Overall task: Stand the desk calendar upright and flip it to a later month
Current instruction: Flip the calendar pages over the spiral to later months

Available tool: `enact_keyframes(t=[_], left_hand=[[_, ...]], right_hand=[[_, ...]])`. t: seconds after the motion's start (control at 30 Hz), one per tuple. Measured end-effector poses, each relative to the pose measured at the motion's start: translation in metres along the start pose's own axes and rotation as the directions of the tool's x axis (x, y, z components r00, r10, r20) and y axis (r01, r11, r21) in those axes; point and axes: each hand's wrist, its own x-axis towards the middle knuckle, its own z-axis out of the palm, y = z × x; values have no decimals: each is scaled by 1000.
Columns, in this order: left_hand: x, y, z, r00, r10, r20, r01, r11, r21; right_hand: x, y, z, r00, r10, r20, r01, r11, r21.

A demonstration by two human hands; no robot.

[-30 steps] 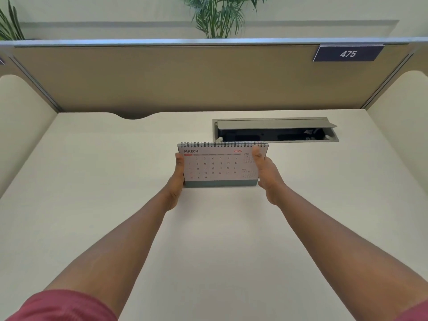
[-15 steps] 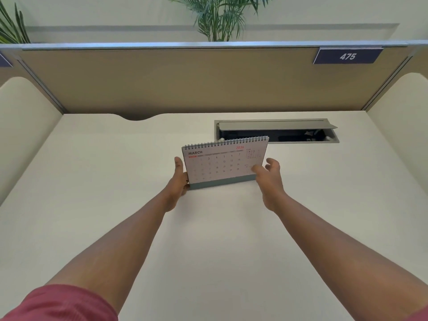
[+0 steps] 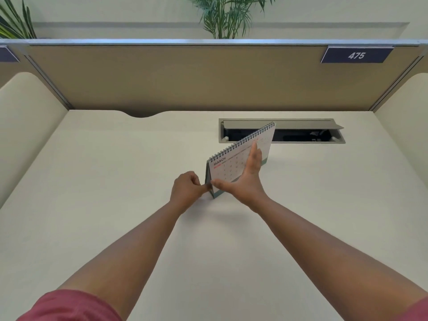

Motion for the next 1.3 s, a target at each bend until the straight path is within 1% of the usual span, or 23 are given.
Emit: enact_keyframes(t=[0.03, 0.07, 0.1, 0.17, 0.3, 0.37, 0.47, 0.57, 0.63, 0.67, 0.77, 0.8, 0.83, 0.87, 0.9, 0.97, 1.03, 1.07, 1.1, 1.17, 1.23, 1.3], left_hand=[[1, 1, 1, 997, 68, -36, -64, 993, 98], [2, 3, 2, 991, 130, -27, -124, 978, 170], [3, 7, 2, 986, 168, 17, -167, 962, 214], [4, 12, 4, 974, 207, 91, -225, 933, 279], [-6, 13, 13, 938, 333, 96, -339, 822, 457], [-12, 11, 17, 927, 356, 118, -365, 781, 507], [-17, 7, 19, 942, 313, 122, -329, 782, 529], [-17, 8, 21, 947, 295, 127, -310, 737, 601], [-17, 9, 25, 936, 312, 161, -341, 703, 624], [-17, 9, 27, 922, 333, 198, -381, 688, 618], [-19, 11, 26, 848, 388, 361, -529, 667, 524], [-18, 13, 22, 831, 387, 400, -551, 670, 498], [-16, 16, 18, 824, 388, 412, -557, 684, 471], [-13, 20, 13, 825, 404, 395, -555, 710, 434], [-8, 23, 8, 834, 433, 341, -544, 749, 379], [5, 29, 0, 878, 460, 131, -478, 844, 243], [17, 39, -7, 907, 408, -108, -400, 912, 91], [22, 46, -10, 911, 362, -196, -367, 930, 8], [27, 54, -13, 918, 311, -247, -338, 938, -78], [37, 66, -18, 943, 214, -253, -275, 933, -233], [45, 71, -23, 965, 149, -216, -217, 914, -343], [44, 68, -25, 981, 110, -160, -170, 884, -435]], right_hand=[[-1, 0, 2, 1000, -11, -9, 10, 998, -55], [-1, 0, 4, 1000, -22, -16, 21, 995, -96], [-2, 0, 5, 999, -35, -23, 32, 992, -126], [-3, 0, 9, 997, -64, -31, 58, 982, -178], [-6, 0, 14, 999, -44, -23, 37, 971, -238], [-9, 2, 13, 999, -41, 23, 45, 965, -257], [-15, 5, 8, 989, -51, 137, 89, 953, -290], [-16, 7, 5, 984, -41, 173, 97, 940, -327], [-13, 7, 5, 981, -37, 189, 101, 935, -341], [-11, 8, 6, 981, -35, 191, 100, 935, -341], [-3, 12, 4, 988, -12, 151, 57, 953, -299], [0, 13, 1, 991, -4, 137, 42, 961, -275], [3, 16, -3, 991, 1, 131, 33, 967, -251], [6, 18, -7, 992, -1, 130, 31, 972, -233], [9, 20, -11, 992, -3, 128, 32, 975, -221], [13, 26, -17, 993, 8, 119, 15, 981, -191], [18, 32, -24, 993, 42, 111, -25, 988, -155], [20, 36, -28, 992, 53, 112, -37, 989, -146], [22, 41, -32, 992, 54, 114, -37, 988, -148], [27, 50, -39, 992, 38, 120, -19, 988, -155], [29, 52, -46, 992, 21, 125, -1, 987, -159], [31, 50, -51, 996, -32, 87, 49, 979, -199]])
